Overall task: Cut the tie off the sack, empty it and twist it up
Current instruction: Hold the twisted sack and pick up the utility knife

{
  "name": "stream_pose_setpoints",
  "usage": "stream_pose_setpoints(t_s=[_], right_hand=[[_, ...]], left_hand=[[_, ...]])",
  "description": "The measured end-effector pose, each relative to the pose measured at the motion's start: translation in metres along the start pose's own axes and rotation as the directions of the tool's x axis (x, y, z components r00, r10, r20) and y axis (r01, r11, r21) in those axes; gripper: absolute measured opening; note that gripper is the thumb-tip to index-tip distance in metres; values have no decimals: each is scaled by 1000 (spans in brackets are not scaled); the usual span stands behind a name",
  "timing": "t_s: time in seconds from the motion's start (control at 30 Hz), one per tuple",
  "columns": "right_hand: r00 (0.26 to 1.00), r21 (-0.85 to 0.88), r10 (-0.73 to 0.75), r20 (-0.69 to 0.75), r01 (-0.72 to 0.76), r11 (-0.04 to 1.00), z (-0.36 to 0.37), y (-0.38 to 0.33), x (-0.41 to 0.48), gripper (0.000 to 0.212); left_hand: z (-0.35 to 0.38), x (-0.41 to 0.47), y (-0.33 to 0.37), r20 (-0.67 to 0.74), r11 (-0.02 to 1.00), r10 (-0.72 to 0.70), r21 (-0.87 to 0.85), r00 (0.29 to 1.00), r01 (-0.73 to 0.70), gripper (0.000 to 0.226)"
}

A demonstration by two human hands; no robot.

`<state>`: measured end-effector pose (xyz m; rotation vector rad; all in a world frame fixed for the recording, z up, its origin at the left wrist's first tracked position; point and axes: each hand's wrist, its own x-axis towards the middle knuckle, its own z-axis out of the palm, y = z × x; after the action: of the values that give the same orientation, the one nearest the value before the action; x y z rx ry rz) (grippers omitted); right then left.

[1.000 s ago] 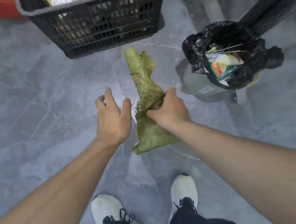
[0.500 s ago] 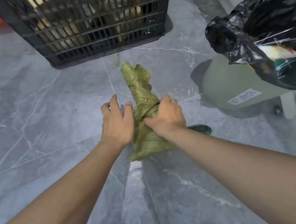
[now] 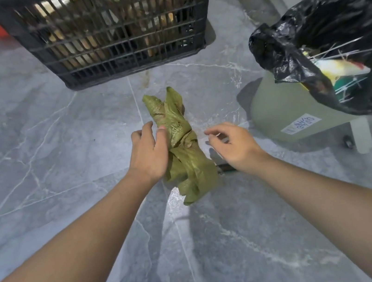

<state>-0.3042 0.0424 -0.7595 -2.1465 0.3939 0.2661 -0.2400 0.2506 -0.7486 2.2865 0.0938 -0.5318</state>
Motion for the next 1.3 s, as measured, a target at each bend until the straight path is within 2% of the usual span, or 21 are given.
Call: stream_pose_setpoints(t_s=[0.07, 0.17, 0.23, 0.3, 0.37, 0.43, 0.5, 0.6, 0.73, 0.9, 1.1, 1.2, 1.3], right_hand=[[999, -234, 34, 39, -24, 972, -11, 17, -3, 41], [968, -502, 188, 165, -82, 861, -15, 38, -10, 60], [954, -588, 228, 195, -72, 806, -11, 49, -15, 52], [963, -629, 227, 144, -88, 772, -6, 56, -20, 30], [959, -602, 280, 41, -199, 773, -3, 62, -22, 20], [940, -509, 341, -33, -309, 803, -1, 70, -24, 34], [911, -386, 410, -39, -392, 835, 1, 78, -28, 44], [887, -131, 461, -34, -462, 877, 1, 87, -35, 40], [832, -170, 551, -62, -552, 816, -8, 85, -43, 45], [855, -55, 498, -143, -509, 859, -16, 80, -48, 40], [948, -56, 238, -213, -255, 965, -27, 52, -48, 29], [948, -25, 146, -281, -160, 987, -33, 31, -45, 29], [945, -39, 121, -305, -139, 989, -37, 11, -37, 29]], left_hand=[[2, 1, 6, -12, 1000, 5, -9, 1000, -5, 64], [4, -2, 11, -16, 1000, 6, -16, 1000, -6, 65], [4, -6, 13, -10, 1000, 12, -12, 1000, -12, 66], [4, -10, 12, -7, 1000, 14, -8, 1000, -14, 67], [4, -12, 10, -6, 1000, 15, -2, 1000, -15, 67], [3, -14, 8, -8, 1000, 14, 9, 1000, -14, 67], [2, -17, 7, -9, 1000, 15, 15, 1000, -15, 67], [3, -21, 7, -5, 1000, 21, 20, 1000, -21, 67], [5, -24, 10, 1, 999, 33, 16, 999, -33, 65], [5, -24, 14, 11, 998, 52, 27, 999, -52, 67], [-1, -28, 16, 17, 998, 64, 16, 998, -64, 67], [-7, -30, 22, 14, 997, 82, 7, 997, -82, 67], [-12, -30, 31, 11, 996, 91, 5, 996, -91, 67]])
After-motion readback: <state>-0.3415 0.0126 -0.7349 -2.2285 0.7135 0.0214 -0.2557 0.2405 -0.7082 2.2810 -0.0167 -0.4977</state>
